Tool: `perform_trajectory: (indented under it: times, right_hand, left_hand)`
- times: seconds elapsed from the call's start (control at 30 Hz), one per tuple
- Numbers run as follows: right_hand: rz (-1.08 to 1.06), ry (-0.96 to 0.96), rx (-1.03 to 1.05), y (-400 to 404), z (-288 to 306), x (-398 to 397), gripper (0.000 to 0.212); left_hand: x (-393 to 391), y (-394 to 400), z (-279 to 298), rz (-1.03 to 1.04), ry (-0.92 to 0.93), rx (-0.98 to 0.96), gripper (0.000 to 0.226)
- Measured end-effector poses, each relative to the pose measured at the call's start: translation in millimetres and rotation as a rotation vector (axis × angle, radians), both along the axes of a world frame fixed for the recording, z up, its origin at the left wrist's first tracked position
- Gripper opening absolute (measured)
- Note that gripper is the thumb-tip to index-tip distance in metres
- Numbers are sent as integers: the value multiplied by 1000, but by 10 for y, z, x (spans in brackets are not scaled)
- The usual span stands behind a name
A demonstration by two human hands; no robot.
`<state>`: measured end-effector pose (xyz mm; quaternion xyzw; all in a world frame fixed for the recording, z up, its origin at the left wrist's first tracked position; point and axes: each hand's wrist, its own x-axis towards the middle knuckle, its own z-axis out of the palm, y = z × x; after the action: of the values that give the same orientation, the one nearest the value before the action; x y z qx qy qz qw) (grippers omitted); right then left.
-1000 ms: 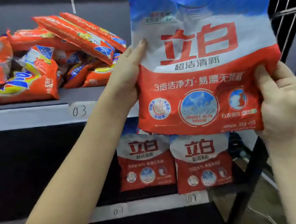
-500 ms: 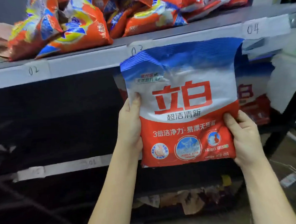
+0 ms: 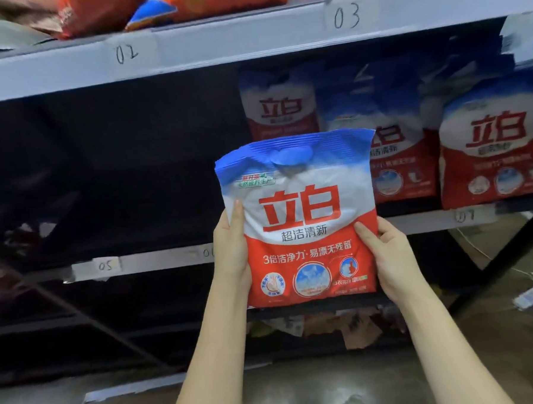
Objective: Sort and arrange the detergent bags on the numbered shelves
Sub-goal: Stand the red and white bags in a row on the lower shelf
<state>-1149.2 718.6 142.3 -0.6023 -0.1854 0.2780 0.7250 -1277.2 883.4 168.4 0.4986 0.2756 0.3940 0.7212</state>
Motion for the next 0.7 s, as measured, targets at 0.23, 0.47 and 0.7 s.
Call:
perform_trajectory:
  times: [0.23, 0.47, 0.7]
  right_hand:
    - [-44, -47, -53, 625, 9, 389, 8]
    - [-26, -107, -60, 1519, 174, 977, 9]
    - [-242, -131, -209, 2388, 218, 1450, 10]
  left_hand:
    - [336, 577, -19, 53, 49, 18, 16]
    - [882, 1344, 68, 66, 72, 46, 23]
    - [1449, 2036, 188, 40, 140, 29, 29]
